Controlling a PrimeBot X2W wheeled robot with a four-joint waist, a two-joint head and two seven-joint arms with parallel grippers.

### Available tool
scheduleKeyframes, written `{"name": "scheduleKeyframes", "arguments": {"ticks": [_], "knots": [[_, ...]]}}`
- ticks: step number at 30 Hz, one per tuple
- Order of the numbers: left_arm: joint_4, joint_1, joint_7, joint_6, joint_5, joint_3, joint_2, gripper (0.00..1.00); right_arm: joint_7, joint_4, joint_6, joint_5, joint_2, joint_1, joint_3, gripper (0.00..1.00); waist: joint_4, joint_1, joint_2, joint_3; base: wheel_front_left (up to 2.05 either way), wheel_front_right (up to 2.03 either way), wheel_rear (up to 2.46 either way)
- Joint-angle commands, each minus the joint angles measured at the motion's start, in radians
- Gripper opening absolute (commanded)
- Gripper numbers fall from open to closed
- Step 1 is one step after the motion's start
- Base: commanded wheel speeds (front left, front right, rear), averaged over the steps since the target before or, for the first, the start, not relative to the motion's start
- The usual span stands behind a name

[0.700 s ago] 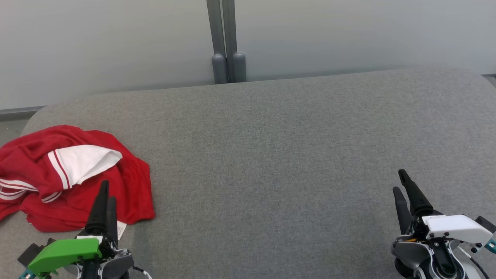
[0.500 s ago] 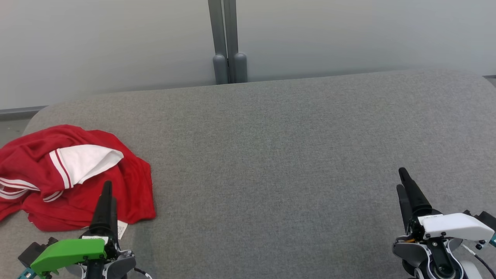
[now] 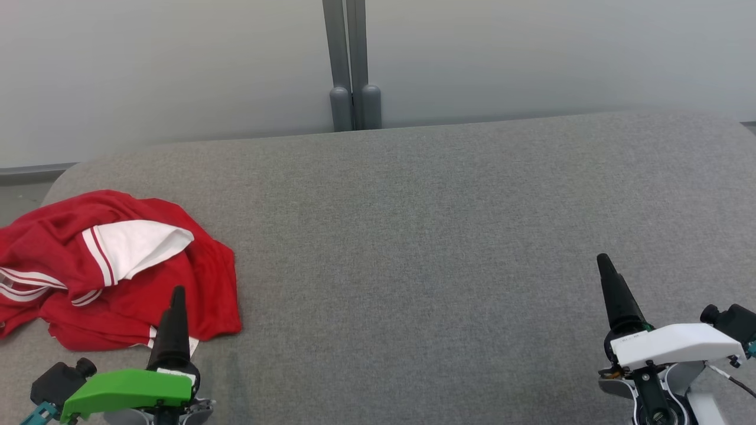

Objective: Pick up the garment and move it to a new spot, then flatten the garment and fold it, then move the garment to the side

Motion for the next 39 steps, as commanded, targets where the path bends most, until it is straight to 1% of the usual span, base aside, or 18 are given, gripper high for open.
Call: {"name": "scheduleKeyframes", "arguments": {"ticks": [1,6,12,19,28,39], "knots": [[-0.014,-0.005,-0.011,0.004,0.054,-0.004,0.010,1.00,-0.012,-0.022,0.000,-0.052,-0.007,-0.001,-0.002,1.00,0.000,0.0000,0.0000,-0.002,0.00,0.00,0.00],[-0.008,0.002,-0.030,0.012,0.167,-0.013,0.015,1.00,-0.031,-0.019,0.000,-0.158,-0.006,0.003,0.003,1.00,0.001,0.0000,0.0000,-0.007,0.00,0.00,0.00],[-0.012,0.006,-0.051,0.027,0.271,-0.012,0.017,1.00,-0.052,-0.009,0.000,-0.248,-0.006,0.001,0.014,1.00,0.004,0.0000,0.0000,-0.010,0.00,0.00,0.00],[-0.013,0.007,-0.075,0.025,0.391,-0.036,0.031,1.00,-0.076,-0.006,0.001,-0.356,-0.006,0.003,0.018,1.00,0.010,0.0000,0.0000,-0.010,0.00,0.00,0.00],[-0.045,0.018,-0.102,0.020,0.511,-0.063,0.051,1.00,-0.103,-0.004,0.001,-0.469,-0.006,0.015,0.020,1.00,0.014,0.0000,0.0000,-0.009,0.00,0.00,0.00],[-0.043,0.031,-0.133,0.019,0.641,-0.088,0.068,1.00,-0.134,-0.013,0.001,-0.602,-0.007,0.029,0.005,1.00,0.019,0.0000,0.0000,-0.009,0.00,0.00,0.00]]}}
